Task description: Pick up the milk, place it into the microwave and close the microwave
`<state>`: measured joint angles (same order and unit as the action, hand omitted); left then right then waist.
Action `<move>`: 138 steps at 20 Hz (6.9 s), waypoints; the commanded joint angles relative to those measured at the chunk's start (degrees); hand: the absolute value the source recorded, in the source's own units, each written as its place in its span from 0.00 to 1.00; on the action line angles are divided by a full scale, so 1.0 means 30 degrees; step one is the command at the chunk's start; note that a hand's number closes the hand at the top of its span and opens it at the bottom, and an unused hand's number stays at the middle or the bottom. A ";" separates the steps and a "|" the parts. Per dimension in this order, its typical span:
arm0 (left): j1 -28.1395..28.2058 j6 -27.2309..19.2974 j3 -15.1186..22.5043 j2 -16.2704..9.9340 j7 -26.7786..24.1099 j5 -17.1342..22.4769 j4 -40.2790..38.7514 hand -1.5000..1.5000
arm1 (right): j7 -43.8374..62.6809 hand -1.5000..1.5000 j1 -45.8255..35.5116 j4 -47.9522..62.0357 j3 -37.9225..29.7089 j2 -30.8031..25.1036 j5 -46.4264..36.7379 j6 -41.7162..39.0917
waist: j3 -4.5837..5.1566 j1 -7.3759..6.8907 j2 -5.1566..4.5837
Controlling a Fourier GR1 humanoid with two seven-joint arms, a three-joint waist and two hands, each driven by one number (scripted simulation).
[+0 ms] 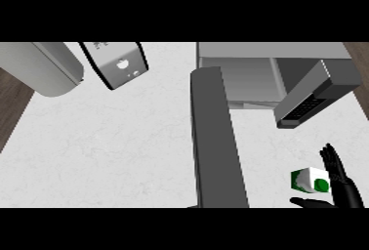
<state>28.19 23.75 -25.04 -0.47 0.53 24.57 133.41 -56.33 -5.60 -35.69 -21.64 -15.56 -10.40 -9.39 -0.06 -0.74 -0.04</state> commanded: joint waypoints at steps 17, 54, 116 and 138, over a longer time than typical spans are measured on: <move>-0.0824 -0.0526 0.0017 -0.0049 0.0972 0.0069 0.0301 0.00 | -0.3612 1.00 -0.2737 0.1349 0.1581 0.1331 -0.0328 0.0627 | -0.0015 0.0028 -0.0028; -0.1047 0.2196 -0.2699 -0.0525 0.0140 0.1223 -0.2557 0.00 | 0.7338 1.00 -1.4079 0.1935 0.3990 0.4059 -0.3277 0.8849 | 0.0011 -0.0458 -0.0175; -0.5668 0.4349 0.2124 -0.1193 0.0296 -0.1830 -0.5182 0.00 | 0.2890 0.00 -1.7296 0.9565 -0.0386 0.1040 -0.2246 0.8607 | -0.0080 -0.1155 -0.0728; -0.5982 0.1858 0.9175 0.0155 0.1157 -0.5261 -0.6207 1.00 | -0.0696 0.00 -0.9474 0.6802 0.0179 0.2706 -0.0585 0.1551 | 0.0031 0.0434 0.0077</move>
<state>12.76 30.35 0.06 -0.09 4.78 11.30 117.96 -55.93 -39.32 -12.54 -22.71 -7.68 -12.15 -2.45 -0.01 -0.05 0.04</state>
